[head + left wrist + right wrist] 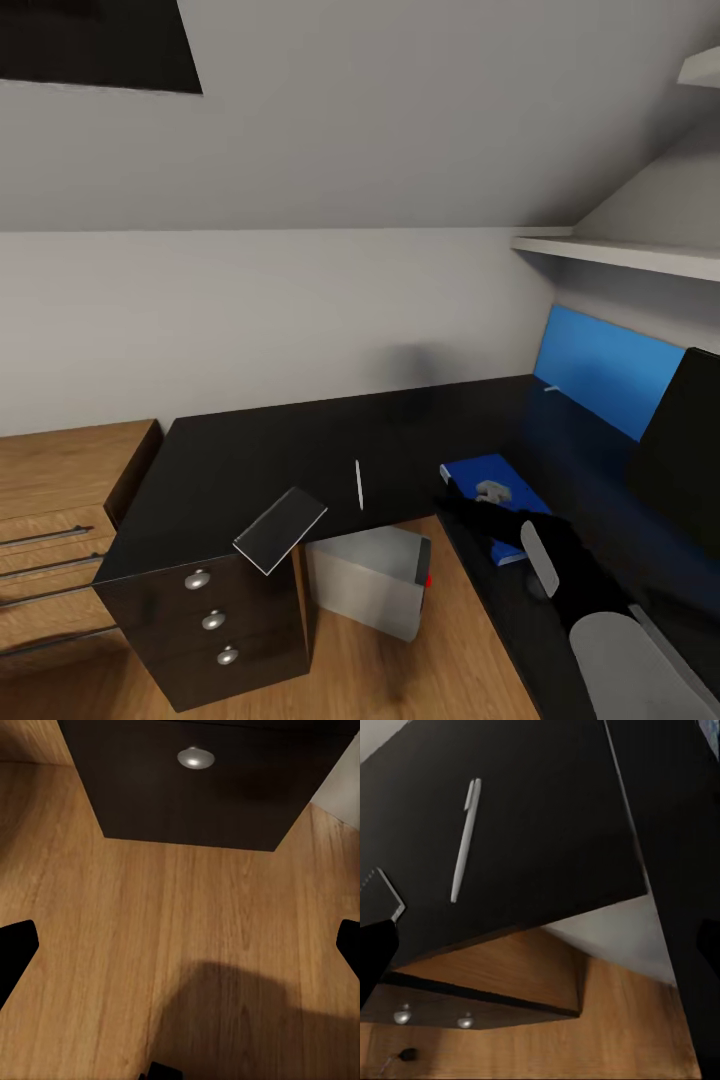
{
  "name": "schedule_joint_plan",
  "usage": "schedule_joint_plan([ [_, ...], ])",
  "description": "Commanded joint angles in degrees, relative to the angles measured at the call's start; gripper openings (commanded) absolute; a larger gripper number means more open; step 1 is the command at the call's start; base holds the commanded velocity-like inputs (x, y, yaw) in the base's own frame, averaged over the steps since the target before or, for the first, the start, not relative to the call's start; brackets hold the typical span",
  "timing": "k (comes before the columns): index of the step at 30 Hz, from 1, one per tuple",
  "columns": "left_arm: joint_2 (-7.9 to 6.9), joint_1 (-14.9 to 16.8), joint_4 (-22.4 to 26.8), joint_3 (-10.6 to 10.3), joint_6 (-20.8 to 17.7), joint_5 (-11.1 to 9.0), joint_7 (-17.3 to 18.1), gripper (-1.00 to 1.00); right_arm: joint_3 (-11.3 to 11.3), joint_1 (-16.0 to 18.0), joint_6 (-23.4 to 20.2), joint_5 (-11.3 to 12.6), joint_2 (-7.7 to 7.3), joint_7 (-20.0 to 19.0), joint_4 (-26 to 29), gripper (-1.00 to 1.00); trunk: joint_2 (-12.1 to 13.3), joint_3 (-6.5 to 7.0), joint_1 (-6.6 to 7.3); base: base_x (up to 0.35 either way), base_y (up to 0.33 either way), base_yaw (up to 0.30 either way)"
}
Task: In the bedroom, organize the workspace by keeping the computer under the desk, ensuring the monitor is on the desk, placing the keyboard on the desk next to the monitor, placing the mouse on the desk next to the keyboard, moving the folder from the swivel chair onto the desk next to the mouse, stacking the notebook on top of the folder with the pen on top of the notebook, and positioning the swivel chair next to the desk.
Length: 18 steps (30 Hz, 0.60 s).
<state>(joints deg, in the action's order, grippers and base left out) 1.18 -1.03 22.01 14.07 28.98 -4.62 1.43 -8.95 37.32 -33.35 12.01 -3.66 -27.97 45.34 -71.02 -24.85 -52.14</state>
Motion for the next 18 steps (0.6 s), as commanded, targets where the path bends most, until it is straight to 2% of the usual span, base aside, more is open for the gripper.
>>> schedule_joint_plan([
  [1, 0.01, 0.0, 0.1, 0.0, 0.0, -0.5, 0.2, 1.0, 0.8, 0.0, -0.3, 0.0, 0.2, 0.0, 0.0, 1.0, 0.0, -0.05, 0.0, 0.0, 0.0, 0.0],
  [6, -0.02, 0.0, 0.1, 0.0, 0.0, -0.5, 0.1, 1.0, 5.5, 0.0, 1.0, -2.3, 1.35, 0.3, -0.2, 1.0, 0.0, -0.05, 0.0, 0.0, 0.0, 0.0],
  [7, -0.02, 0.0, 0.1, 0.0, 0.0, -0.5, 0.1, 1.0, 7.2, 0.0, 1.7, -3.4, 2.06, 0.5, -0.6, 1.0, 0.0, -0.05, 0.0, 0.0, 0.0, 0.0],
  [9, -0.03, 0.0, 0.1, 0.0, 0.0, -0.5, 0.1, 1.0, 8.7, 0.0, 2.7, -4.6, 2.8, 0.7, -1.4, 1.0, 0.0, -0.05, 0.0, 0.0, 0.0, 0.0],
  [13, -0.03, 0.0, 0.1, 0.0, 0.0, -0.5, 0.1, 1.0, 10.7, 0.0, 5.4, -7.0, 4.35, 1.0, -4.2, 1.0, 0.0, -0.05, 0.0, 0.0, 0.0, 0.0],
  [18, -0.03, 0.0, 0.1, 0.0, 0.0, -0.5, 0.1, 1.0, 11.8, 0.0, 11.1, -10.7, 6.87, 1.7, -10.0, 1.0, 0.0, -0.05, 0.0, 0.0, 0.0, 0.0],
])
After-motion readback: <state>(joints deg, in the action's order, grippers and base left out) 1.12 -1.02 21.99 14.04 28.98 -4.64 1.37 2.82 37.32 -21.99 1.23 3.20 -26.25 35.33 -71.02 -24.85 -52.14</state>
